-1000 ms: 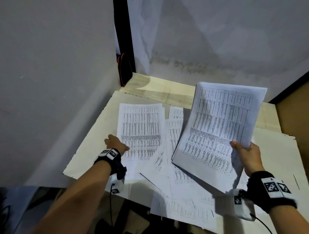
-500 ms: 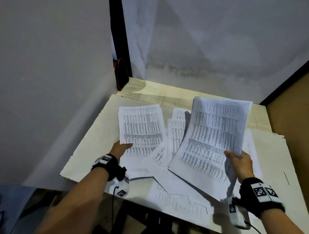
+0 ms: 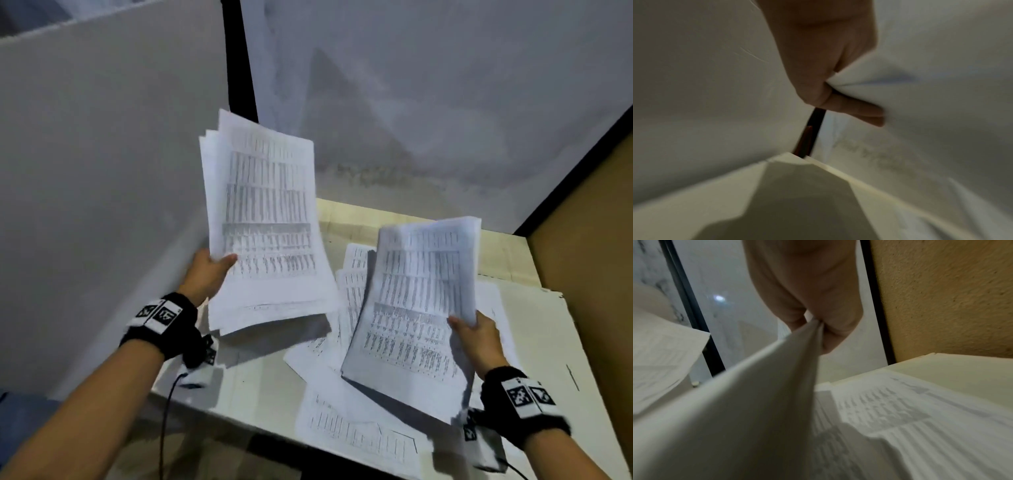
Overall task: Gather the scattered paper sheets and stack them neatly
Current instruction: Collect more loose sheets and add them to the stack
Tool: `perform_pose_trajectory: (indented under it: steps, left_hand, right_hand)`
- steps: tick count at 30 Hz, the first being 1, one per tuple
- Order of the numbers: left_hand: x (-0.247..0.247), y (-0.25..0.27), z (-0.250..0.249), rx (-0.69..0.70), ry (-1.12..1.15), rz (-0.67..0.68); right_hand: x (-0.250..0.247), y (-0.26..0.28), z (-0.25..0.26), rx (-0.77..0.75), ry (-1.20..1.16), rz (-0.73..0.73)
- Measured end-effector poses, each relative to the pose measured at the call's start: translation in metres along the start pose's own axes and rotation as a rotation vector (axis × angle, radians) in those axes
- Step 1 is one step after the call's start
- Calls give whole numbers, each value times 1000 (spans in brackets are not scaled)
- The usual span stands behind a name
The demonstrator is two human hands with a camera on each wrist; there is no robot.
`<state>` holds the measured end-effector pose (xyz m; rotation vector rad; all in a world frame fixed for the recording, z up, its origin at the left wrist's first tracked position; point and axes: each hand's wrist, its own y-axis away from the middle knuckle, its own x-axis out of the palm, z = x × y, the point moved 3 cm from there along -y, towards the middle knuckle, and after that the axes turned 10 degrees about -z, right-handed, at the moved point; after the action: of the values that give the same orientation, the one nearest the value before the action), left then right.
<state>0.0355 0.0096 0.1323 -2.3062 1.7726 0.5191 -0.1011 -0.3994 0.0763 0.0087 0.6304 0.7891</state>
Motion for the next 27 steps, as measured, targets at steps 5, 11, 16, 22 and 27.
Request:
perform_pose_trajectory:
  steps: [5, 11, 16, 22, 27]
  left_hand:
    - [64, 47, -4, -219, 299, 320]
    - [113, 74, -26, -85, 293, 546]
    - [125, 80, -26, 28, 279, 401]
    - [130, 100, -35, 201, 326, 232]
    - [136, 110, -39, 188, 370, 219]
  right_hand:
    - [8, 10, 38, -29, -207, 154]
    - [2, 21, 70, -50, -397, 263]
    - [-2, 23, 69, -129, -548, 206]
    - [5, 26, 65, -254, -434, 157]
    - [14, 32, 52, -199, -432, 150]
